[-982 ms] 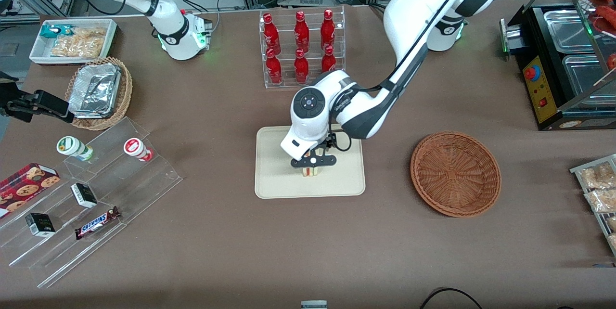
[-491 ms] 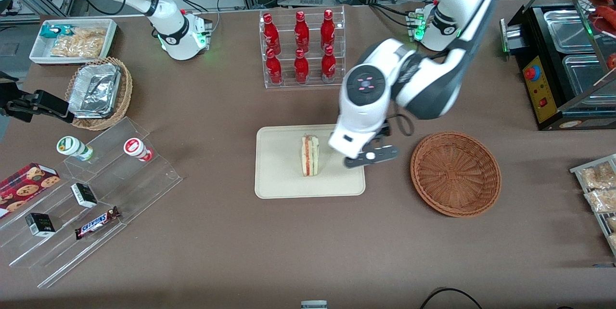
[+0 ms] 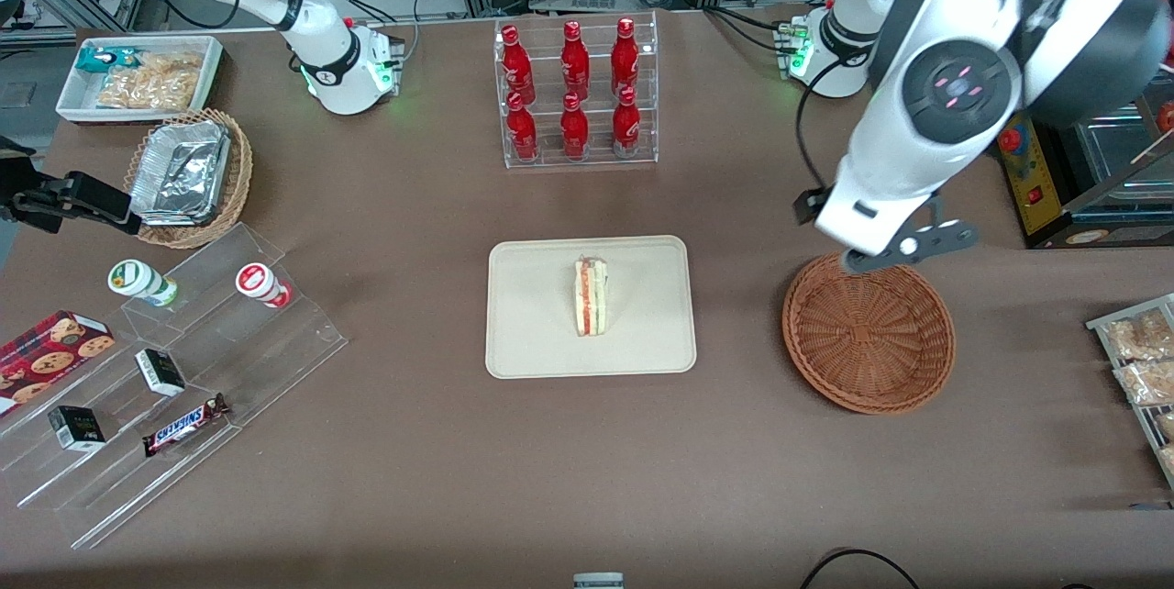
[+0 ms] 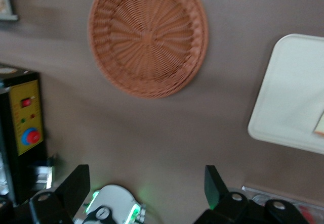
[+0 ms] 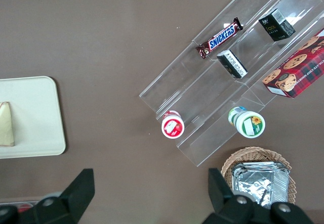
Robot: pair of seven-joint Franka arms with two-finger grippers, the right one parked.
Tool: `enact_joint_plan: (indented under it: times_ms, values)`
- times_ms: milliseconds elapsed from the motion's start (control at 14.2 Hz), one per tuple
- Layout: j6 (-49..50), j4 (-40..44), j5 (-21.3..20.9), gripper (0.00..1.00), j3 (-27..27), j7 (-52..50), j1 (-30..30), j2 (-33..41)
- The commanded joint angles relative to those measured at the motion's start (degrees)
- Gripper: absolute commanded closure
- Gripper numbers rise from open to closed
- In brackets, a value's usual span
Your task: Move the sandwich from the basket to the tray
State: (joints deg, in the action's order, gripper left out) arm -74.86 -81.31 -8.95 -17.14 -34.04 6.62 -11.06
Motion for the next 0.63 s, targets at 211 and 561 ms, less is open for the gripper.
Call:
enact_joint_plan:
  times_ms: [211,561]
  values:
    - [5.6,-3.3,0.4,0.0,-0.3,3.4,-8.1,9.2]
    - [6.7,-6.0,0.7,0.0,-0.3,10.8,-12.3,13.5]
